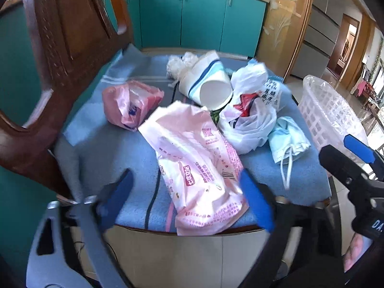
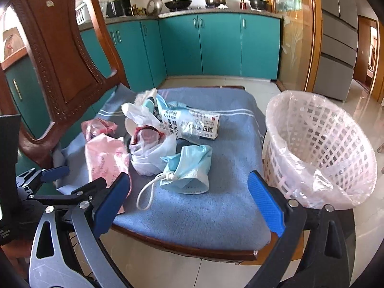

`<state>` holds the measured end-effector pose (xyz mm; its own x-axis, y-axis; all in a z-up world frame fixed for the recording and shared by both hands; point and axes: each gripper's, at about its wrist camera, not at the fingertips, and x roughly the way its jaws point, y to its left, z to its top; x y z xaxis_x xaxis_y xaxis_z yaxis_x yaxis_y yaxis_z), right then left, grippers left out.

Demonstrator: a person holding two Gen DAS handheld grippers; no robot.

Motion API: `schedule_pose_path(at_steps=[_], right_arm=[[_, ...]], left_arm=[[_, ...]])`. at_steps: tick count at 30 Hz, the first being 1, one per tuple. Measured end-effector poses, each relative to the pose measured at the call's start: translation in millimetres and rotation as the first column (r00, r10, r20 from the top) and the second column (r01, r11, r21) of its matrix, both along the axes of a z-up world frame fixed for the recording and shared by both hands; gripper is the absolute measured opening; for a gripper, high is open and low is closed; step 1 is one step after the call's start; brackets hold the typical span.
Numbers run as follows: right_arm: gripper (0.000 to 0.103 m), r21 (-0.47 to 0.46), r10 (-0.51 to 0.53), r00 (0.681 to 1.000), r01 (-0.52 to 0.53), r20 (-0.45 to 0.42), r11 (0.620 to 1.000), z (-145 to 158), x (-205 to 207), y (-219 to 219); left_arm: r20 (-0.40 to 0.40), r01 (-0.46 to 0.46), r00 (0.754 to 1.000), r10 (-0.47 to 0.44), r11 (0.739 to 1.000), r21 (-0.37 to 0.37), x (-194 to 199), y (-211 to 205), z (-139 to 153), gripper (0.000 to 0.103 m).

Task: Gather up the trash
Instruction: 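Grasp the pink printed bag with the left gripper while the right grasps the blue mask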

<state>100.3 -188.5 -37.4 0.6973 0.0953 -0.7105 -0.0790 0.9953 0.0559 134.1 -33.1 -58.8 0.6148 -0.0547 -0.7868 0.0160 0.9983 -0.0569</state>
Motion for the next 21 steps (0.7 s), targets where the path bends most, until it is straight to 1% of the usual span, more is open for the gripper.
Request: schedule_pose_path(at_steps=[1,2,3,4,5,6,8,11,13,15,16,18,20,21], right_arm=[[0.096,-0.007,0.000,1.000,0.000,-0.008,1.000,-3,5,1],[0.096,-0.012,0.000,1.000,0.000,-0.014,1.000,-6,8,2],[0.096,-0.019,0.000,1.000,0.000,-0.023,1.000,-10,12,4],[0.096,-0.022,0.001,1.000,-0.002,-0.031,1.000,-14,15,5],[0.096,-0.025,0.003,0.999,-0.004,-0.038,1.000,-16,18,6],[0.096,-0.026,0.001,0.999,-0.002,-0.046,1.000,-19,20,6],[0.096,-0.024,-0.004,0.999,0.003,-0.051,1.000,-20,21,5],[0.096,-0.016,0.005,0.999,-0.006,-0.040,1.000,-16,17,5],[0.096,-0.025,0.014,0.999,-0.014,-0.029,1.000,-15,16,7],[0.096,-0.033,0.015,0.999,-0.016,-0.033,0.999,-17,16,8],[0.096,-0.035,0.014,0.999,-0.015,-0.037,0.999,-18,17,8],[0.096,-0.042,0.010,0.999,-0.012,-0.042,0.999,-21,19,9],[0.096,-0.054,0.010,0.999,-0.012,-0.048,0.998,-24,22,11],[0.096,-0.057,0.010,0.999,-0.013,-0.050,0.998,-25,23,12]], left_arm=[[-0.019,0.000,1.000,-0.001,1.000,-0.019,3,2,-4,0.065],[-0.037,0.001,0.999,-0.003,0.999,-0.038,5,3,-7,0.049],[-0.049,0.001,0.999,-0.004,0.998,-0.058,6,4,-9,0.037],[-0.054,-0.001,0.999,-0.002,0.998,-0.065,6,5,-8,0.029],[-0.037,-0.004,0.999,0.002,0.998,-0.059,4,6,-4,0.022],[-0.019,0.002,1.000,-0.003,0.998,-0.055,1,7,0,0.020],[0.035,0.012,0.999,-0.010,0.997,-0.074,-6,12,15,0.017],[0.146,0.003,0.989,0.010,0.996,-0.089,-21,24,43,0.016],[0.239,-0.012,0.970,0.034,0.995,-0.095,-34,34,65,0.016],[0.302,-0.014,0.952,0.047,0.994,-0.111,-43,43,81,0.016],[0.338,-0.022,0.939,0.061,0.993,-0.117,-49,48,89,0.016],[0.378,-0.035,0.923,0.075,0.993,-0.113,-55,54,99,0.016],[0.397,-0.052,0.913,0.093,0.992,-0.112,-58,60,104,0.016],[0.398,-0.058,0.912,0.097,0.992,-0.109,-59,60,104,0.016]])
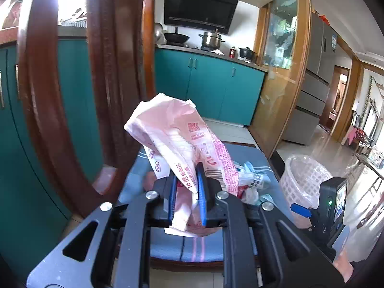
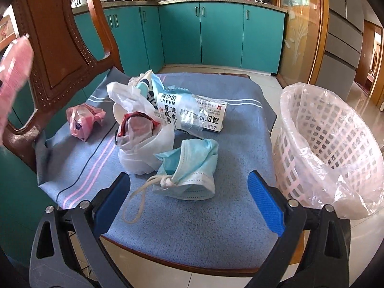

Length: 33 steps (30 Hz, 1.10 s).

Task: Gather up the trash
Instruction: 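Grasp the pink printed bag with the left gripper while the right grasps the blue mask, then drop the blue mask in the basket with the right gripper while the left carries the pink bag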

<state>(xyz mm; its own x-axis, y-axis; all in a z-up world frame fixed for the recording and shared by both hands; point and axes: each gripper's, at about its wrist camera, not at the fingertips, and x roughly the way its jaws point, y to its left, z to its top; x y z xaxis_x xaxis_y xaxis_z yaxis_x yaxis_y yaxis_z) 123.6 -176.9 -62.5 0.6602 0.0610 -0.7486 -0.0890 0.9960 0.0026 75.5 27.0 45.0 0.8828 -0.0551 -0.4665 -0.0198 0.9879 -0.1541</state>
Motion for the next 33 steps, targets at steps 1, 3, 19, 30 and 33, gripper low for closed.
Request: schedule_pose_path(at_steps=[1,3,19,30,33], right_arm=[[0.096,-0.007,0.001,1.000,-0.001,-0.001,1.000,-2,2,2],[0.096,-0.025,0.001,1.000,-0.001,-0.003,1.000,-6,4,4],[0.019,0.065,0.032,0.994,-0.038,0.101,0.997,43,-24,-15],[0.018,0.107,0.020,0.976,-0.044,0.218,0.993,75,-41,-33],[0.018,0.107,0.017,0.977,-0.040,0.214,0.993,75,-44,-33]], left_arm=[[0.000,-0.009,1.000,0.009,1.000,0.001,0,2,0,0.016],[-0.003,-0.021,1.000,0.021,1.000,-0.001,1,5,-1,0.016],[0.007,-0.036,0.999,0.036,0.999,0.014,3,11,0,0.016],[-0.056,0.030,0.998,-0.026,0.998,0.060,12,-9,-13,0.016],[-0.074,0.052,0.996,-0.047,0.996,0.069,14,-16,-17,0.017]])
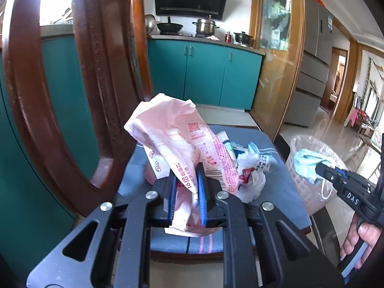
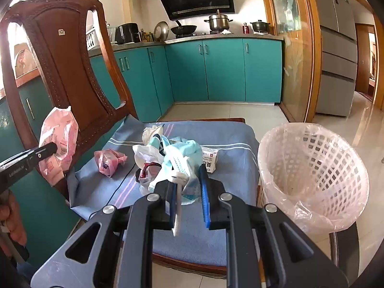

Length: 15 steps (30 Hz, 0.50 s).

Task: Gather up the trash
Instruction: 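Drop the blue mask in the basket with the right gripper while the left carries the pink bag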

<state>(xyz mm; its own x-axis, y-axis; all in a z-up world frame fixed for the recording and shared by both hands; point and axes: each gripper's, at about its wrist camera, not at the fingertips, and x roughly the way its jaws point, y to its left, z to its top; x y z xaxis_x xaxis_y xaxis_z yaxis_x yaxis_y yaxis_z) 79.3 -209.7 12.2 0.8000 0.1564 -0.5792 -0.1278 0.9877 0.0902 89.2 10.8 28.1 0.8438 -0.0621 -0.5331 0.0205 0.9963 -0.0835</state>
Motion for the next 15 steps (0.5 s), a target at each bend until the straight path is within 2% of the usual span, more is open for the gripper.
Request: schedule_pose_path(at_steps=[15], right_arm=[[0.018,-0.003,-0.002,1.000,0.002,0.010,1.000,2.2,-3.4,0.2]], left_arm=[[-0.035,0.011,0.999,-0.011,1.000,0.010,5.2,-4.7,-8.4,0.018]])
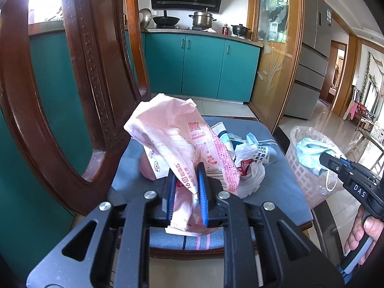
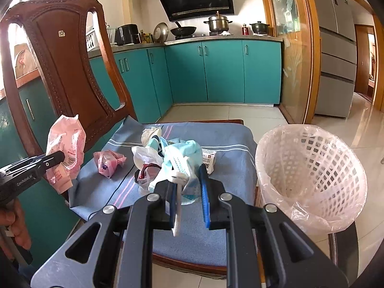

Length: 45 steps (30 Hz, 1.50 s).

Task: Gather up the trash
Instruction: 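Drop the blue mask in the basket with the right gripper while the left carries the pink bag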

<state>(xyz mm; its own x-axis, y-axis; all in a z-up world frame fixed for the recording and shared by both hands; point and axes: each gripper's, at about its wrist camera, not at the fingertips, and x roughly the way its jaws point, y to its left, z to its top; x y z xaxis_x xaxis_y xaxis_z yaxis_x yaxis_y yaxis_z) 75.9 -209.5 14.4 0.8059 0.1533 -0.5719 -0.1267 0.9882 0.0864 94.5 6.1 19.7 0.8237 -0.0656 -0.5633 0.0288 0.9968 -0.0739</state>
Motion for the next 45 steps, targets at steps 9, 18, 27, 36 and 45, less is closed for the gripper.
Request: schedule_pose_path(at_steps=[9,18,27,36,45], right_arm=[[0.018,-0.001,0.001,1.000,-0.001,0.000,1.000,-1,0,1],[0.018,0.016,-0.181,0.977,0.181,0.112,0.983,29,9,-66],[0.071,0.105,-0.419,0.903,0.409,0.098,0.906,27,17,-168],[0.096,0.213,-0.486,0.847,0.445,0.215,0.870,42,-13,-174],[0.097,0.300,-0.581,0.775,0.509,0.248,0.807,50,-28,-188]], left_arm=[[-0.005,0.003,1.000,-0.003,1.000,0.000,1,-1,0,0.018],[-0.005,0.002,1.000,-0.002,1.000,0.000,1,0,-1,0.018],[-0.015,0.012,1.000,-0.012,1.000,0.005,2,-6,-3,0.018],[-0.022,0.037,0.999,-0.037,0.999,0.032,1,-16,-10,0.018],[-0.021,0.210,0.978,-0.209,0.977,0.043,22,-103,0,0.018]])
